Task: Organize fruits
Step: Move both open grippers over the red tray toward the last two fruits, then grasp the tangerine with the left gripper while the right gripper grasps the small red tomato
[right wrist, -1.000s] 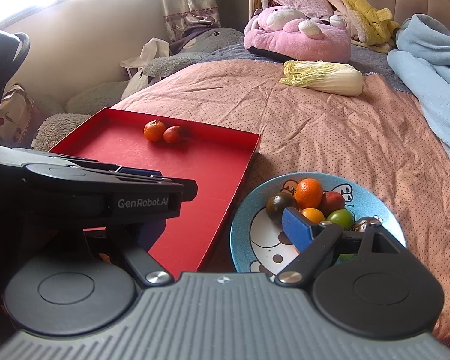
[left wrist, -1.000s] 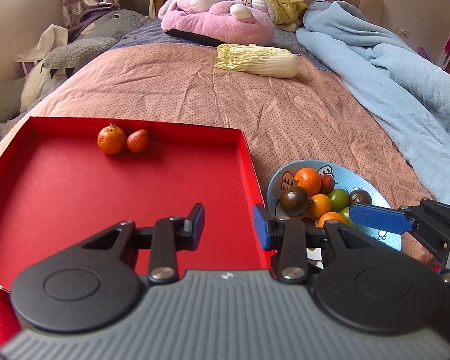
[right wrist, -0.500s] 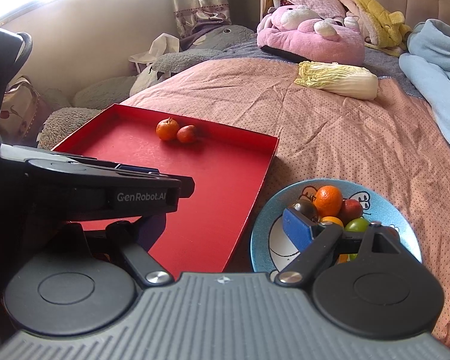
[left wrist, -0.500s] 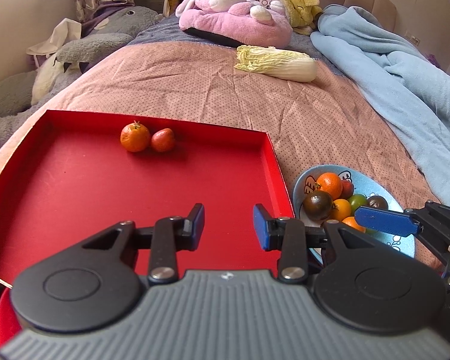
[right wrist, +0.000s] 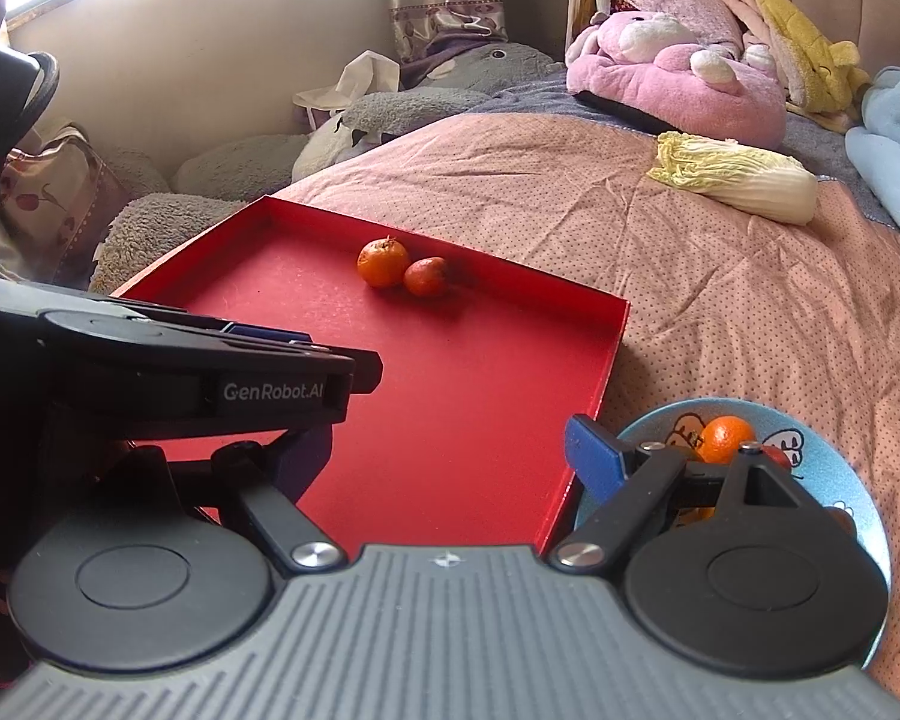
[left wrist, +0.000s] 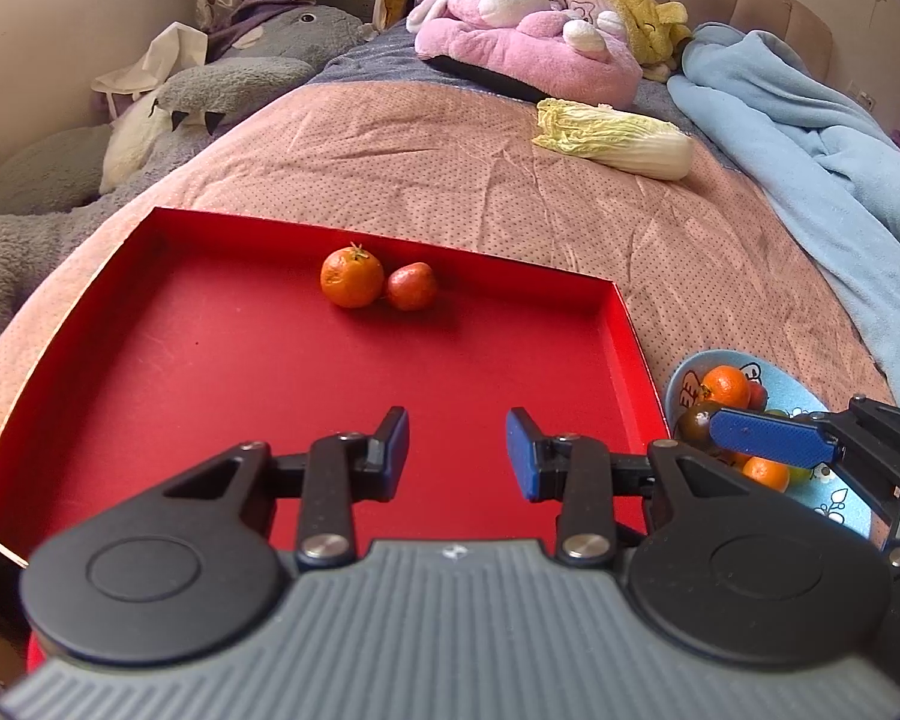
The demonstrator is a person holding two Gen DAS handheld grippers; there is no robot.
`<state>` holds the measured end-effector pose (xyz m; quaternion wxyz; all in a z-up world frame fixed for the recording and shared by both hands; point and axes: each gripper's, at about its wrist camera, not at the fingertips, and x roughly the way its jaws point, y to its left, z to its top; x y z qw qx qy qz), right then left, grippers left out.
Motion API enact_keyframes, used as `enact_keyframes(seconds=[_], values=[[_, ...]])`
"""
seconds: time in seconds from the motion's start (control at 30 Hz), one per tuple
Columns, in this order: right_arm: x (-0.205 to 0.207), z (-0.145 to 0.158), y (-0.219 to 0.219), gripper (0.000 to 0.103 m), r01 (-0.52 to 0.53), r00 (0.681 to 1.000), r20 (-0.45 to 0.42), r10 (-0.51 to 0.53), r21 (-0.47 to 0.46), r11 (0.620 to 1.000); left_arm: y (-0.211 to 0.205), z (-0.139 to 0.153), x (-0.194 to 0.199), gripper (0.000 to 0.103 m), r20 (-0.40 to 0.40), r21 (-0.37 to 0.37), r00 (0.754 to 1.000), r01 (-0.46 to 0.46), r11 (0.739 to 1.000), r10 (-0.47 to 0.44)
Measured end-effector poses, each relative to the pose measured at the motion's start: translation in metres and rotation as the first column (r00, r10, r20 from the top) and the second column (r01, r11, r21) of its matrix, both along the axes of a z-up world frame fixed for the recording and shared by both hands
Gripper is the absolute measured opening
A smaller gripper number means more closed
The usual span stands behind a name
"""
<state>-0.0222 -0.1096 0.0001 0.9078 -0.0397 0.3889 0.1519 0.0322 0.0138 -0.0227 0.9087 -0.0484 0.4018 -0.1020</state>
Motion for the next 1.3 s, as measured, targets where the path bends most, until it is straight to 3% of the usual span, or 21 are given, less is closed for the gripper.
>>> enact_keyframes(seconds=[0.53, 0.6, 0.83, 1.1, 1.3], values=[[0.053, -0.014, 0.03, 0.08, -0.052, 0.999, -0.012, 0.052, -0.008, 0.999, 0.033, -0.009, 0.033, 0.039, -0.021, 0.002, 0.998, -0.059, 0.998, 0.059], [0.061, -0.017, 0.035, 0.074, -0.057, 0.998, -0.016, 0.057, -0.008, 0.998, 0.037, -0.01, 0.038, 0.039, -0.023, 0.004, 0.998, -0.065, 0.998, 0.065], [0.093, -0.029, 0.045, 0.068, -0.053, 0.998, -0.024, 0.053, -0.006, 0.999, 0.052, -0.012, 0.056, 0.039, -0.029, 0.004, 0.995, -0.094, 0.996, 0.094], [0.132, -0.05, 0.056, 0.052, -0.053, 0.997, -0.051, 0.052, -0.027, 0.998, 0.068, -0.019, 0.071, 0.039, -0.047, -0.008, 0.991, -0.124, 0.992, 0.123], [0.151, -0.061, 0.064, 0.048, -0.058, 0.996, -0.062, 0.057, -0.027, 0.998, 0.076, -0.021, 0.077, 0.039, -0.052, -0.019, 0.99, -0.133, 0.991, 0.132]])
